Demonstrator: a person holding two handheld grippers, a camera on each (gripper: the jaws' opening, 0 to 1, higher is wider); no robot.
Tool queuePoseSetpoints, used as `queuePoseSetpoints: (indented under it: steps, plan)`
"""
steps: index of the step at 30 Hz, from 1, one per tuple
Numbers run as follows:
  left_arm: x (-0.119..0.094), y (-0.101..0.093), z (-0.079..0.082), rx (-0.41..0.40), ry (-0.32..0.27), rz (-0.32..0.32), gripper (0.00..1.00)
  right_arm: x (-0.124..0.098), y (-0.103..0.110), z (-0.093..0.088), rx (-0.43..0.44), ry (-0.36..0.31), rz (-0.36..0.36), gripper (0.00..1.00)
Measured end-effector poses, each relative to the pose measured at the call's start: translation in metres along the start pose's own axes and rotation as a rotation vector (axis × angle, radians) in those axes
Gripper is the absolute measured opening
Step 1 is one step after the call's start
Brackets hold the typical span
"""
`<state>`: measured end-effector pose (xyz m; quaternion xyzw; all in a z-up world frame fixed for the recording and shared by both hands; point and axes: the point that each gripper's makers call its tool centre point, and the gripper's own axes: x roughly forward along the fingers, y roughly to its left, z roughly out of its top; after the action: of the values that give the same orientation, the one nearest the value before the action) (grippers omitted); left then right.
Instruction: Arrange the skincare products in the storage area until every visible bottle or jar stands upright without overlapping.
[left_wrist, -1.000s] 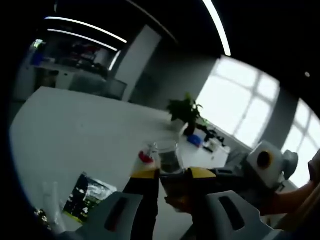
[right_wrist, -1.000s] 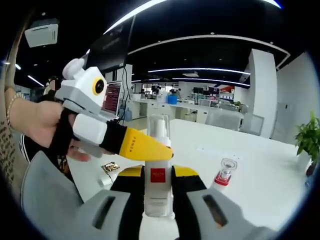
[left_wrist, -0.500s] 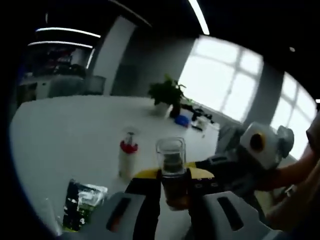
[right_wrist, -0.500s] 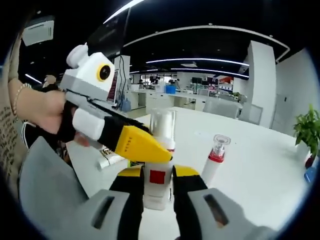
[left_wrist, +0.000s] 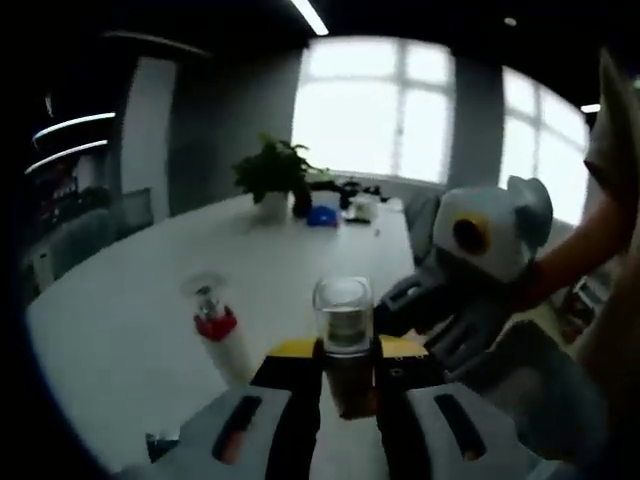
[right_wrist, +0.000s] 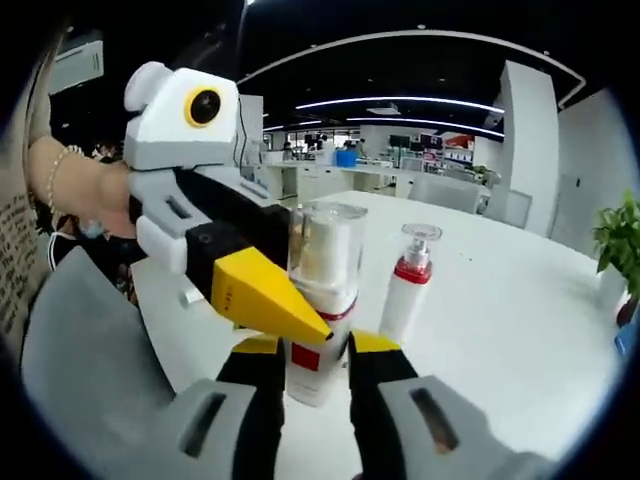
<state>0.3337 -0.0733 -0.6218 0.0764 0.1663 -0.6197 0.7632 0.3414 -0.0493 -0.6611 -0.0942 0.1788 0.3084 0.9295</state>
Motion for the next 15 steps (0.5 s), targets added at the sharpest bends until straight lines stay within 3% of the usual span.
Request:
queuePoseSetpoints:
  steps: [3,9,15]
  plan:
    - [0.008,0.005,-0.005,0.032,0.016,0.008,0.16,0.006,-0.011,-0.009,-0.053,0.029,-0.046,0.23]
    - [0.03,0.02,-0.021,0.064,0.033,0.032,0.16,0.021,-0.03,-0.028,-0.063,0.071,-0.095,0.23]
    - [0.045,0.034,-0.03,0.118,0.067,0.045,0.16,0.036,-0.051,-0.041,-0.1,0.099,-0.197,0.22]
